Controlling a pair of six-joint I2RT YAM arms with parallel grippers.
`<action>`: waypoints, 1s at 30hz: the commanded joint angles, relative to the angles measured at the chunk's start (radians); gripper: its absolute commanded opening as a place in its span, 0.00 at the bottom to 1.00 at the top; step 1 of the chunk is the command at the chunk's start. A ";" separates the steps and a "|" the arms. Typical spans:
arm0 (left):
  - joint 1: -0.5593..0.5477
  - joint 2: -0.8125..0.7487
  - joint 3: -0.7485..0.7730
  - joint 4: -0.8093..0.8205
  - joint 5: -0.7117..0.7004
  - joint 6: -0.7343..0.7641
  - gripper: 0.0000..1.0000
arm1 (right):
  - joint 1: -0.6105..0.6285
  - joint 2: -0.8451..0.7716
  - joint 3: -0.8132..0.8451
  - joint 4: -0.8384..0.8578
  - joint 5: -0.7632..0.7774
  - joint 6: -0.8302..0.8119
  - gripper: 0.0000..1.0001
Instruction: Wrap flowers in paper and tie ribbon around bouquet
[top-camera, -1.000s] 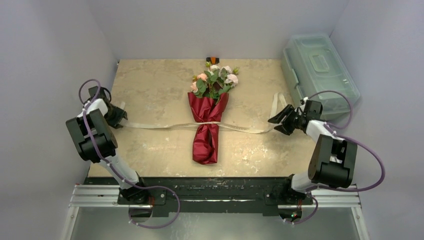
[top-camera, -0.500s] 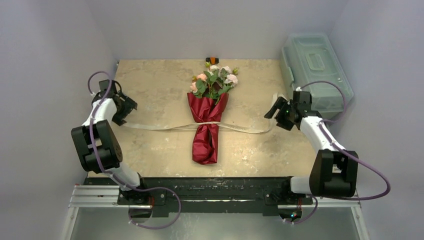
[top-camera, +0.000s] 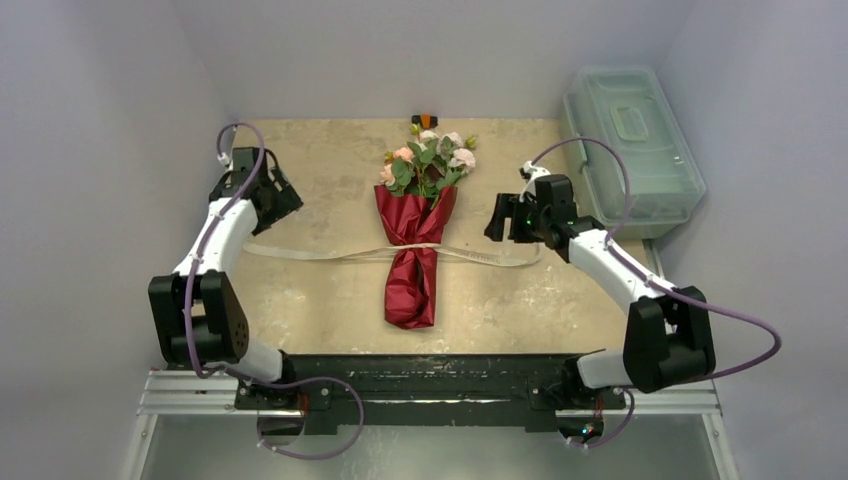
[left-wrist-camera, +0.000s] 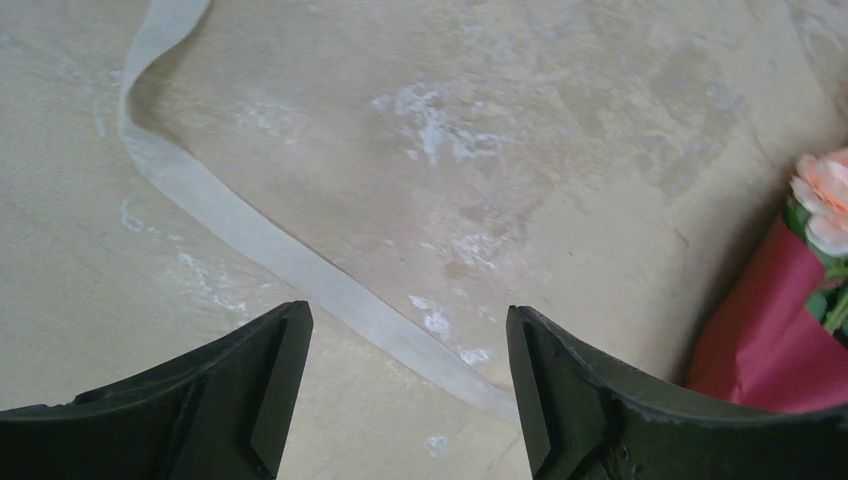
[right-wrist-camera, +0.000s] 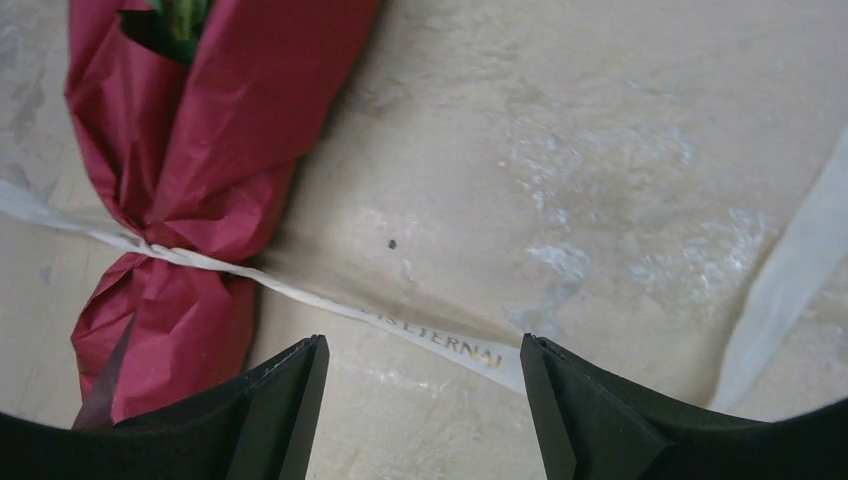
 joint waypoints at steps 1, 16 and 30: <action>-0.103 -0.084 -0.019 0.044 -0.028 0.120 0.75 | 0.063 -0.046 -0.006 0.208 0.035 -0.132 0.79; -0.270 -0.191 -0.134 0.024 -0.015 0.215 0.69 | 0.161 0.160 0.101 -0.007 -0.011 -0.669 0.79; -0.305 -0.139 -0.068 0.005 -0.023 0.213 0.67 | 0.200 0.226 0.021 0.002 0.132 -0.747 0.68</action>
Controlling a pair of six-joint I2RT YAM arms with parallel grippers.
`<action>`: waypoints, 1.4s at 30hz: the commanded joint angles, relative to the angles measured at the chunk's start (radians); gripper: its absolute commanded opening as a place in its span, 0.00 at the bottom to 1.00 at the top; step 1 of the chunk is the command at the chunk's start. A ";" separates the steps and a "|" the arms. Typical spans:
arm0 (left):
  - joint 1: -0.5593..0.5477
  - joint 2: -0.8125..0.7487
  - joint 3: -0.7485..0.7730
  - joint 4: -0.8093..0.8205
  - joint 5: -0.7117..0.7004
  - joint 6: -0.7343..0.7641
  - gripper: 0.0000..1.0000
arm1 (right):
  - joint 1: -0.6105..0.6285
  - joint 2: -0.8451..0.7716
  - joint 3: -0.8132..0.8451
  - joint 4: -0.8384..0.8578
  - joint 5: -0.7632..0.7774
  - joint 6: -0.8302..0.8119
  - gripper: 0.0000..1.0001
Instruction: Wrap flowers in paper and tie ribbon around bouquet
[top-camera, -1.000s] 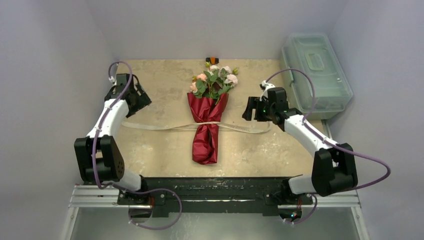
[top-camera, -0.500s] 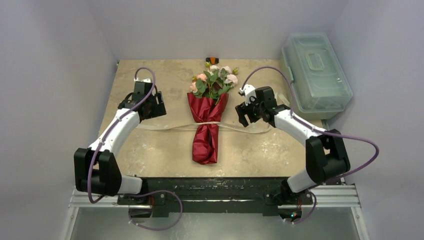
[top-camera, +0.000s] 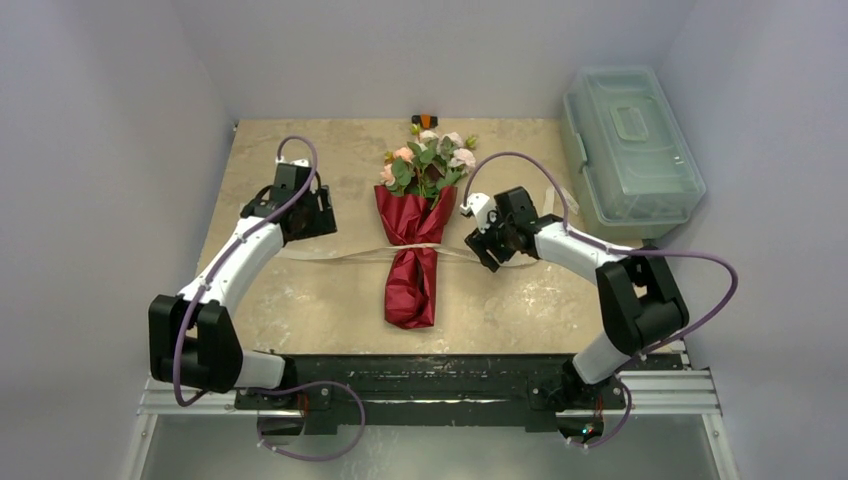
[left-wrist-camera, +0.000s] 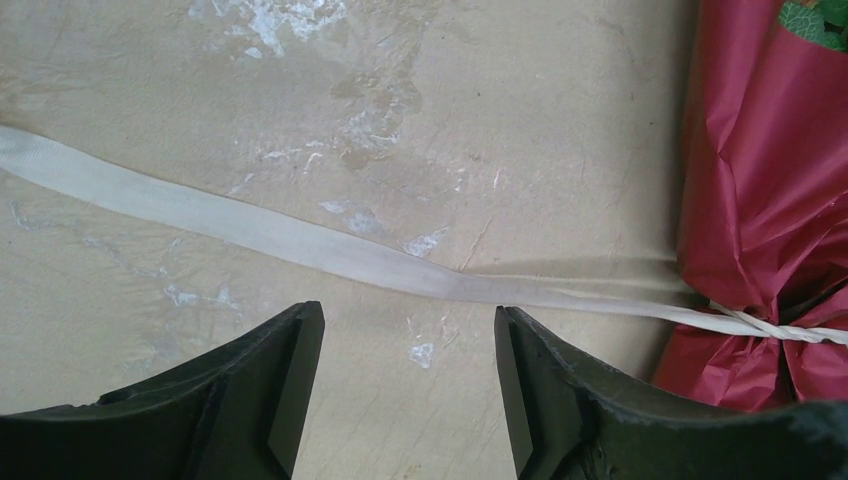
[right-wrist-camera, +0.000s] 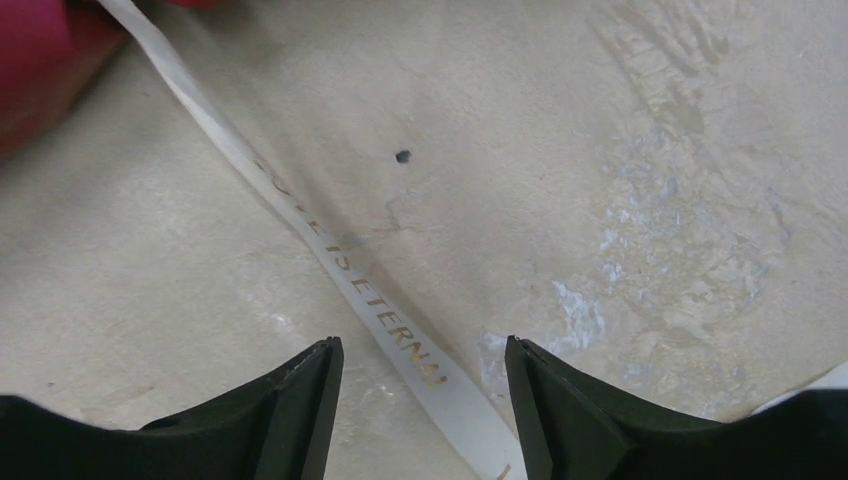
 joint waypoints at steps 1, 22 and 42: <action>-0.015 0.015 0.058 0.007 -0.014 0.028 0.67 | 0.003 0.028 -0.019 0.029 0.102 -0.020 0.68; -0.021 0.002 0.054 0.022 -0.006 -0.009 0.66 | 0.010 0.000 -0.010 0.019 0.043 0.056 0.00; -0.026 -0.020 0.074 0.022 0.035 -0.030 0.65 | 0.124 -0.155 0.199 0.015 -0.262 0.266 0.00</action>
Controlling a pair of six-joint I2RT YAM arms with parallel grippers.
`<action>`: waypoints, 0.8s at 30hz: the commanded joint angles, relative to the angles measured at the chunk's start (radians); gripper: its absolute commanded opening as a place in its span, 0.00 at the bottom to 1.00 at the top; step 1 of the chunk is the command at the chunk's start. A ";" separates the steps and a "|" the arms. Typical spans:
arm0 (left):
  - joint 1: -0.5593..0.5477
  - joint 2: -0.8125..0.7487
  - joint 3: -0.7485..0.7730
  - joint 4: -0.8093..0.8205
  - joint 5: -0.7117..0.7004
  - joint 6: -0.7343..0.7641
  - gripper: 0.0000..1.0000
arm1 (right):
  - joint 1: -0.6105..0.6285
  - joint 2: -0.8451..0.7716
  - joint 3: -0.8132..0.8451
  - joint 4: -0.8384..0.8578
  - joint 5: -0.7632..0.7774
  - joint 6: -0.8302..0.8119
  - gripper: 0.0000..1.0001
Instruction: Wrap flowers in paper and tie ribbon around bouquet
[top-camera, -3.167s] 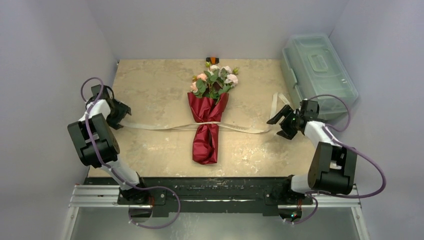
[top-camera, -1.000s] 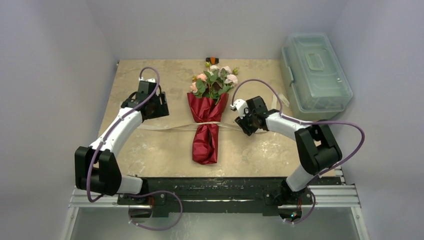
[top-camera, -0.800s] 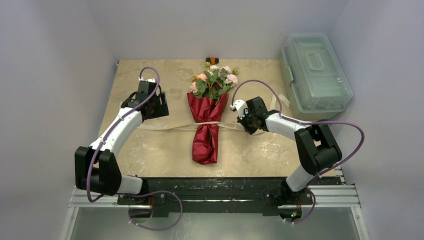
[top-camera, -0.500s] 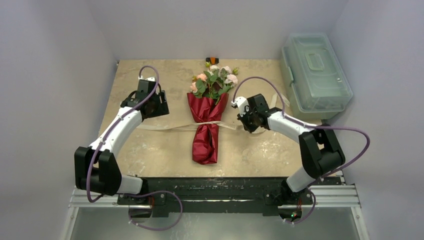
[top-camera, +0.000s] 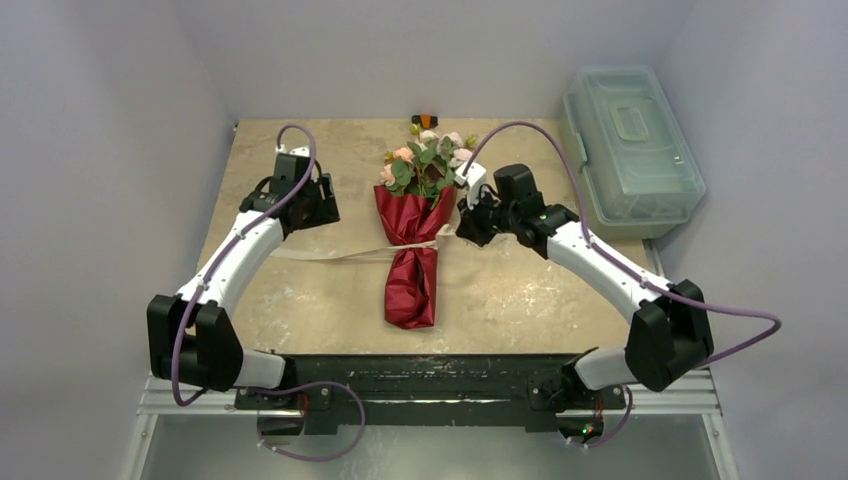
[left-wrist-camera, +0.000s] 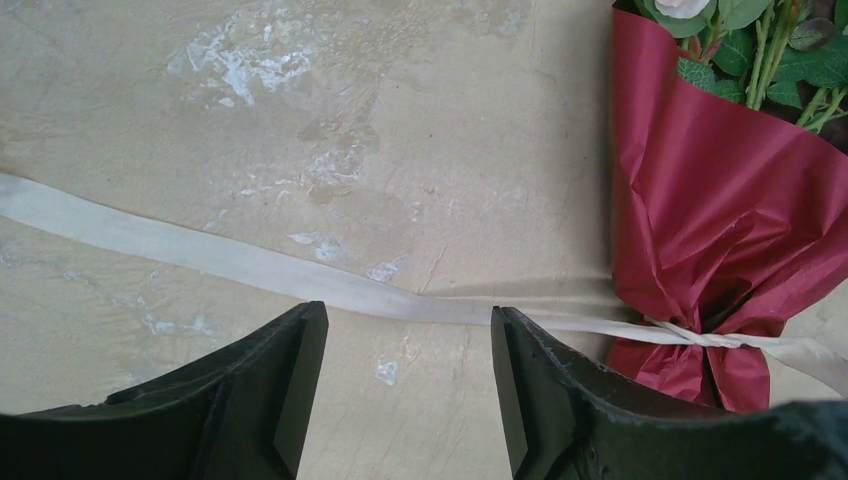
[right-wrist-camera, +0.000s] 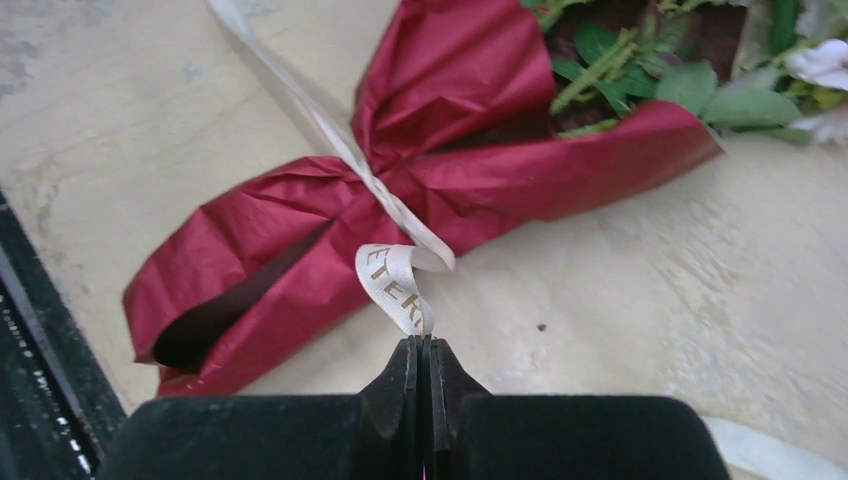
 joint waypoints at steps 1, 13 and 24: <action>-0.007 -0.036 -0.004 0.021 0.020 -0.001 0.64 | 0.055 0.054 0.089 0.049 -0.069 0.067 0.00; -0.008 -0.057 -0.032 0.025 0.048 0.014 0.59 | 0.178 0.284 0.371 0.093 -0.014 0.170 0.00; -0.008 -0.070 -0.065 0.021 0.037 0.012 0.59 | 0.238 0.530 0.652 -0.133 0.059 0.157 0.00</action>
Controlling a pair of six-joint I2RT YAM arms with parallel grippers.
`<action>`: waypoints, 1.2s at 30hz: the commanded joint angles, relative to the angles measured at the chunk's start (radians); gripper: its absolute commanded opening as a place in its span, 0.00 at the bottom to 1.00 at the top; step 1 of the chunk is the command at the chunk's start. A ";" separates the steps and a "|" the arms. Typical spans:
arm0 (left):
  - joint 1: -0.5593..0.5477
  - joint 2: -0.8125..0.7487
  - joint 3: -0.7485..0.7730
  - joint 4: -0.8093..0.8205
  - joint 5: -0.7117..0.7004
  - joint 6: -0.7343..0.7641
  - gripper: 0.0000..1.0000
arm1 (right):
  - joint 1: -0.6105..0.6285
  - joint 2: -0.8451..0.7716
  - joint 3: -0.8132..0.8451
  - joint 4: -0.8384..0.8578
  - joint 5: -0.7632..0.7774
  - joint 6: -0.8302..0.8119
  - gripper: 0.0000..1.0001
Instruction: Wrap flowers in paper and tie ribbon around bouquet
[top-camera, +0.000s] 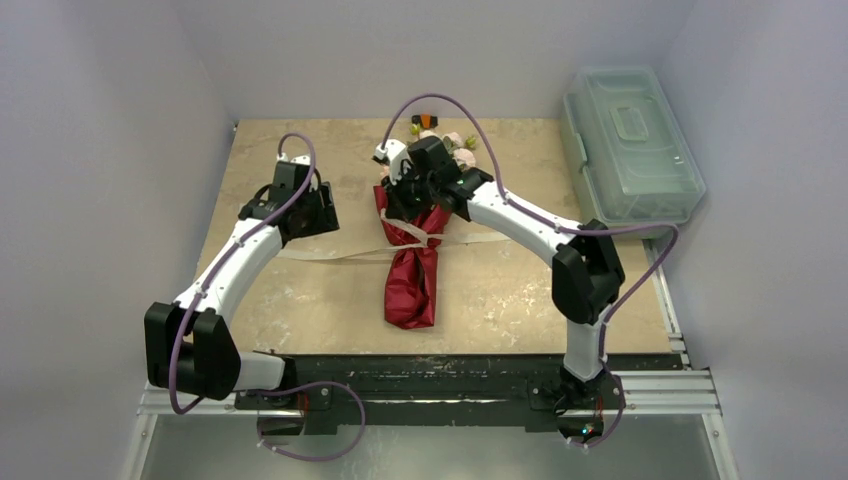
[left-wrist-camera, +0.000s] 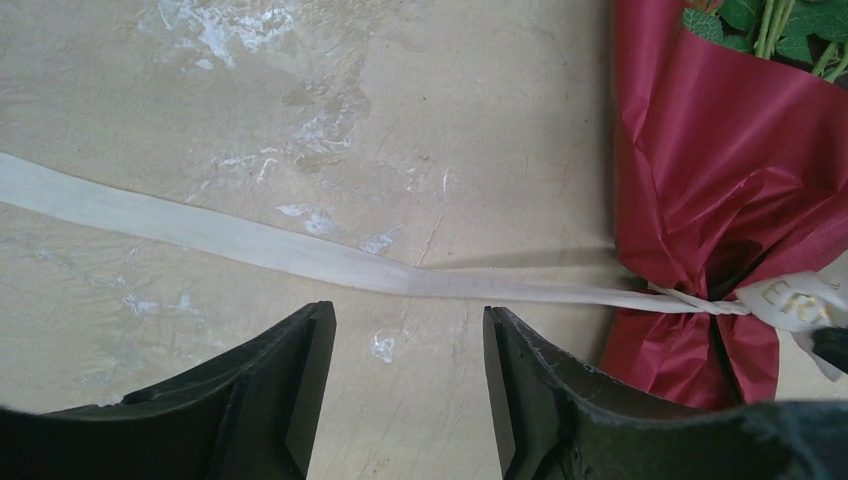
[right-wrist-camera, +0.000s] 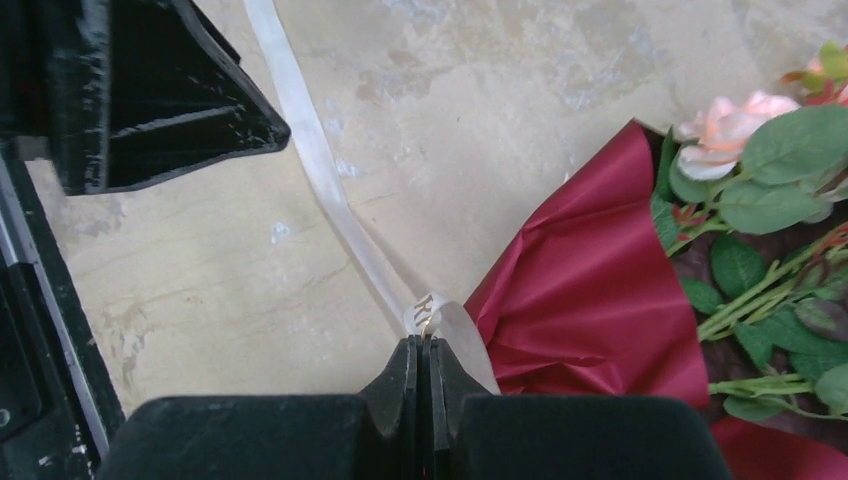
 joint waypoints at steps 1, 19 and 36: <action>-0.006 -0.030 -0.012 0.020 0.000 0.008 0.60 | 0.013 0.051 0.093 -0.106 0.035 0.015 0.00; -0.006 0.024 -0.109 -0.072 -0.023 -0.186 0.64 | 0.017 0.201 0.273 -0.149 0.074 0.187 0.32; 0.151 0.057 -0.130 -0.162 0.004 -0.367 0.74 | 0.015 0.104 0.217 -0.237 0.092 -0.015 0.54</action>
